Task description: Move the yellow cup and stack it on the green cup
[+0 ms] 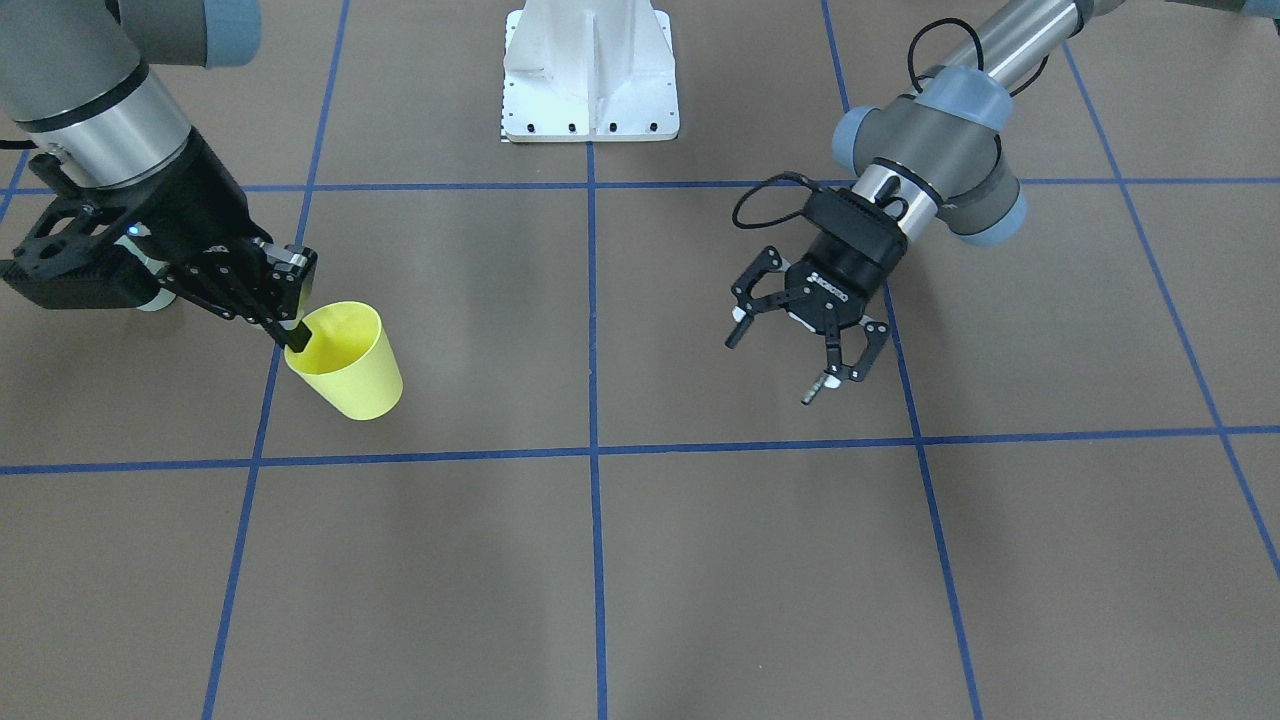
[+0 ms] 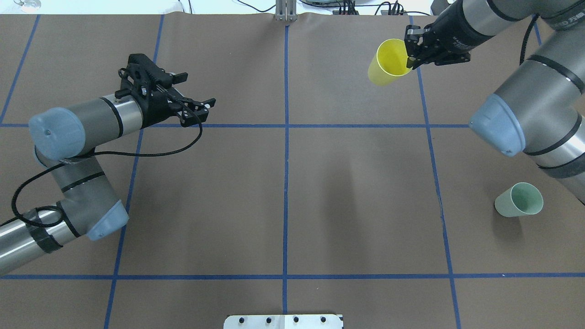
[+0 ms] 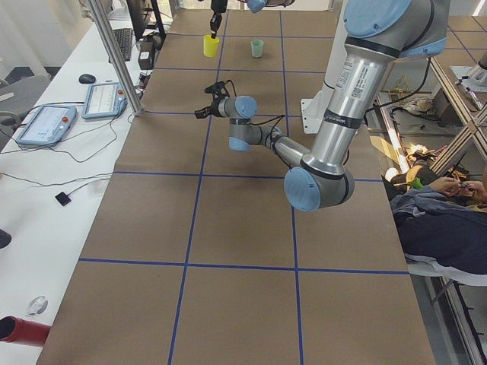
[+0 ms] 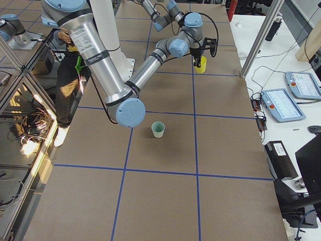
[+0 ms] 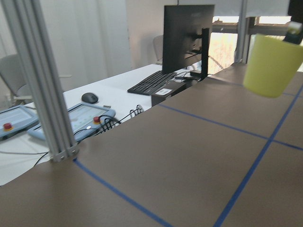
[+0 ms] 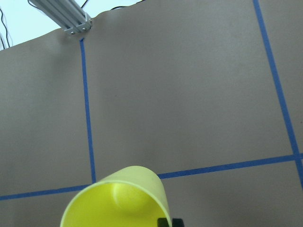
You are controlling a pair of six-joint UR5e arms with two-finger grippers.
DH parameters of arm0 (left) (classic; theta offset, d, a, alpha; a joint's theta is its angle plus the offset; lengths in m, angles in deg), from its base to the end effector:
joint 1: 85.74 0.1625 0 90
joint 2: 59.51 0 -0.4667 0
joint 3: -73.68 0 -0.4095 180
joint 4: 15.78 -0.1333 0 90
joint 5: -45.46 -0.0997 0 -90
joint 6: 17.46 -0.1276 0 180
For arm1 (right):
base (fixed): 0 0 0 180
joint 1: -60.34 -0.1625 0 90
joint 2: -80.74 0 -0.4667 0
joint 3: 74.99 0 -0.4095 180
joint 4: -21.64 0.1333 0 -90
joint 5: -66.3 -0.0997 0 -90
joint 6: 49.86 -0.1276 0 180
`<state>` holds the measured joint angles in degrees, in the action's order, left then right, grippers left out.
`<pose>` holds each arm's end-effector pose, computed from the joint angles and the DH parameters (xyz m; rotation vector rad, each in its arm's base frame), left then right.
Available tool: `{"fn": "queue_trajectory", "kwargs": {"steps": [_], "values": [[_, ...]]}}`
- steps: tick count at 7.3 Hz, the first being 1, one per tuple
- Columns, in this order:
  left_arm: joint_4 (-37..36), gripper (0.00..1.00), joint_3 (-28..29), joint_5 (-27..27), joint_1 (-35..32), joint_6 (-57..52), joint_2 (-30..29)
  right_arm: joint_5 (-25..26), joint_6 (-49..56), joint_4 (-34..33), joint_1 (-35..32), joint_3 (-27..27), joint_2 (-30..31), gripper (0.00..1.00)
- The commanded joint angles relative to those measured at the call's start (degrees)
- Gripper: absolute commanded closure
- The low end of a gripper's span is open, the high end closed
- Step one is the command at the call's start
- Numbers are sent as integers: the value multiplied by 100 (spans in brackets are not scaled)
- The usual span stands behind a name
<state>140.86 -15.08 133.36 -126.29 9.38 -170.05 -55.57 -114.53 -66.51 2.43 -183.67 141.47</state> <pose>0.4304 -0.5498 0.3738 1.2031 0.9072 0.2900 -0.2892 -0.5854 0.2593 0.1731 -0.9791 0.2797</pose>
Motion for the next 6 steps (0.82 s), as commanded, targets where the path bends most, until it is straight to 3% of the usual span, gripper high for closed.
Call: {"fn": "queue_trajectory", "kwargs": {"steps": [1,2,4,6], "values": [[-1897,0,-560,626,-661,-56,611,-3,357,0,-255,-3,184,100],[-2892,0,-903,1014,-952,-82,804,-3,428,9,-290,5,245,100],[-4599,0,-1405,1735,-1741,-1418,1086,-73,788,9,-466,-55,464,100],[-7028,0,-1688,2938,-2952,-1559,1061,-205,1138,9,-685,-100,667,100]]}}
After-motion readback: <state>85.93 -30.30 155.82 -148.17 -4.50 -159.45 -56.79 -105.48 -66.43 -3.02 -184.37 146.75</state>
